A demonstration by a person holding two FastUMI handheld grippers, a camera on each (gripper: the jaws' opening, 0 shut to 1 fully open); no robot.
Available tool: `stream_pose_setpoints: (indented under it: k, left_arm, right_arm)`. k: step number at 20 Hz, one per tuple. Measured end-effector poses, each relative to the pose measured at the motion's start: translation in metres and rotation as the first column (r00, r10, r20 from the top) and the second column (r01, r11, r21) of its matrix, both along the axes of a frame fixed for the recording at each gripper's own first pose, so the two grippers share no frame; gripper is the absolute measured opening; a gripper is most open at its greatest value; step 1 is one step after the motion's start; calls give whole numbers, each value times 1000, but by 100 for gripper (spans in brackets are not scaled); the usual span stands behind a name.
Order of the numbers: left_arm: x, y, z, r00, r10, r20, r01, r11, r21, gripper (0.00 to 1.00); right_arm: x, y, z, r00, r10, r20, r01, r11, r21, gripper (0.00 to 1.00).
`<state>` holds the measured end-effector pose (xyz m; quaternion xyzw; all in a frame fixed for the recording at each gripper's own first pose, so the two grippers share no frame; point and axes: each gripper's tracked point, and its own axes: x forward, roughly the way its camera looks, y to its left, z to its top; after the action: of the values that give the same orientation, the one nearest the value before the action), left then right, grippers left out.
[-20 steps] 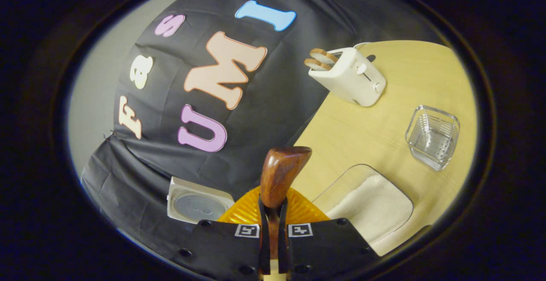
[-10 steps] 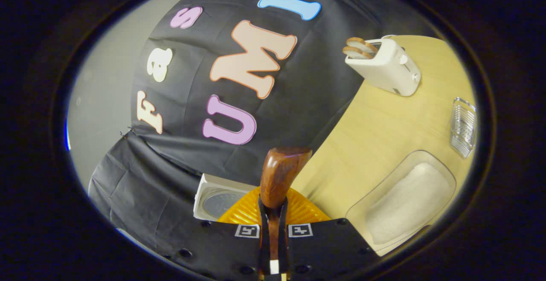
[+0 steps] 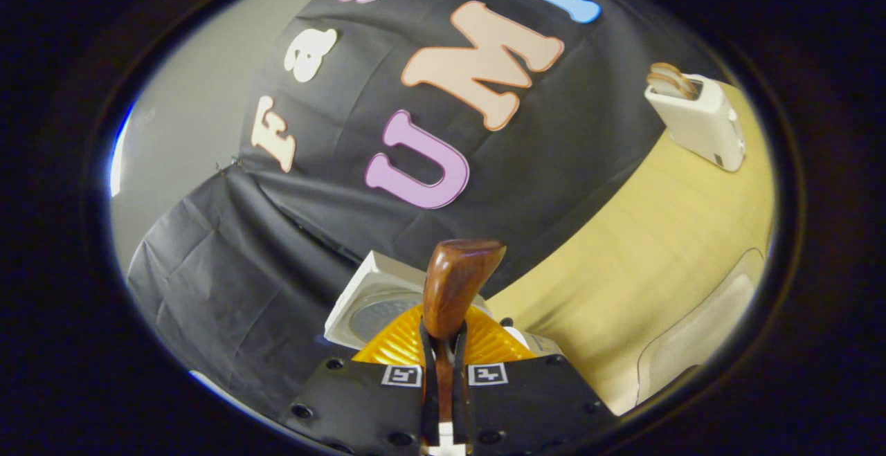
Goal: Close the left gripper, press the button to open the rice cooker; take a wooden spoon from the chopstick holder with the right hand, scoop a spoonful of rice and pour it into the rice cooker, then put the wooden spoon back into the chopstick holder.
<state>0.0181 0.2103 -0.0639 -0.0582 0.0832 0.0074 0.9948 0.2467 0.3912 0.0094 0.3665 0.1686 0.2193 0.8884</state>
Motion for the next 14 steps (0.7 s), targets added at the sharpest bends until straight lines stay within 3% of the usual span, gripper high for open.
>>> stream_pose_setpoints:
  k: [3, 8, 11, 14]
  left_arm:
    - [-2, 8, 0, 1000, 19, 2, -19, 1000, 4, 95]
    - [3, 18, -2, 999, 37, 11, -38, 999, 20, 95]
    - [5, 19, -6, 999, 43, 11, -43, 999, 17, 95]
    - [4, 19, -15, 999, 51, 2, -51, 999, 10, 96]
  right_arm:
    - [5, 31, -3, 999, 39, 18, -38, 998, -50, 8]
    - [15, 65, -11, 989, 83, 119, -47, 961, -274, 8]
    - [16, 76, -13, 974, 115, 194, -25, 911, -412, 8]
    - [15, 87, -14, 948, 163, 272, 13, 838, -546, 8]
